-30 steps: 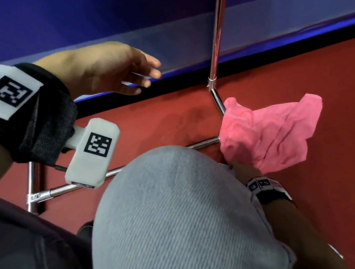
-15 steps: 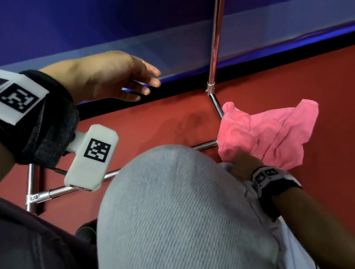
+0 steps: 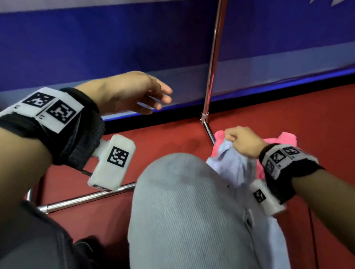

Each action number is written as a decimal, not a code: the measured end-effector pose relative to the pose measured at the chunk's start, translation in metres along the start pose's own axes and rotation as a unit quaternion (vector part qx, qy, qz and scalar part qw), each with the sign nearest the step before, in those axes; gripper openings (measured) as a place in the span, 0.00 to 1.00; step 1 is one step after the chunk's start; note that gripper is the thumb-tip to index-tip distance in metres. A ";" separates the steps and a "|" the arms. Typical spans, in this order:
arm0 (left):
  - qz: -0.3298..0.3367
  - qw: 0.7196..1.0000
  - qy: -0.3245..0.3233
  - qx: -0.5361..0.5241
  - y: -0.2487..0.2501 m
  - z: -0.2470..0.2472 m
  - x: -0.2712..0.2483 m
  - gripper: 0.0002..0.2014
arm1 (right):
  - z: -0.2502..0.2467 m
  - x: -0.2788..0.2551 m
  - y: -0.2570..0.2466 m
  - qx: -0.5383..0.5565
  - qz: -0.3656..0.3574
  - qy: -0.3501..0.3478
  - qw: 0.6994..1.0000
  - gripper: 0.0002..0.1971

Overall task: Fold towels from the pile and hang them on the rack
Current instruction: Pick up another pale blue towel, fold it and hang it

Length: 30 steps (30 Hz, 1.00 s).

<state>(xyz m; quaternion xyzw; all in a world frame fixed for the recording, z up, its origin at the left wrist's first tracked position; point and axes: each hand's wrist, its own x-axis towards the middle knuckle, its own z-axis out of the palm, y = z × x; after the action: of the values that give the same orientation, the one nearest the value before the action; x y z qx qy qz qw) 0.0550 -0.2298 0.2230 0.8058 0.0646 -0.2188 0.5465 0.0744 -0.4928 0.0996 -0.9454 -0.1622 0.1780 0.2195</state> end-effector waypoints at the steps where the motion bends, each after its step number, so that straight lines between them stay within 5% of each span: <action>1: 0.004 1.000 0.005 -0.003 0.002 -0.002 -0.001 0.11 | -0.017 0.000 -0.011 0.006 -0.016 0.019 1.000 0.07; 4: 0.012 0.999 0.025 -0.018 0.007 -0.011 -0.005 0.11 | -0.066 0.006 -0.046 0.000 -0.035 0.084 0.996 0.19; 15: 0.062 0.995 0.068 -0.041 0.018 -0.035 -0.030 0.07 | -0.165 0.021 -0.203 -0.078 -0.116 0.152 0.979 0.18; 20: 0.096 0.986 0.135 -0.026 0.012 -0.057 -0.043 0.19 | -0.153 0.029 -0.261 -0.021 -0.151 0.151 0.977 0.19; 26: 0.089 0.971 0.220 0.022 -0.003 -0.081 -0.053 0.05 | -0.110 0.050 -0.270 0.177 -0.140 0.175 0.958 0.19; 30: 0.090 0.954 0.284 0.031 -0.015 -0.097 -0.048 0.14 | -0.082 0.073 -0.253 0.189 -0.086 0.218 0.954 0.16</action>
<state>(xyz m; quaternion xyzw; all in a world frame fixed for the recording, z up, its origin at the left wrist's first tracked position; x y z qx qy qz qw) 0.0342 -0.1292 0.2605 0.8538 0.1375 0.0667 0.4977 0.1145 -0.2789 0.2692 -0.8847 -0.1546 -0.0244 0.4390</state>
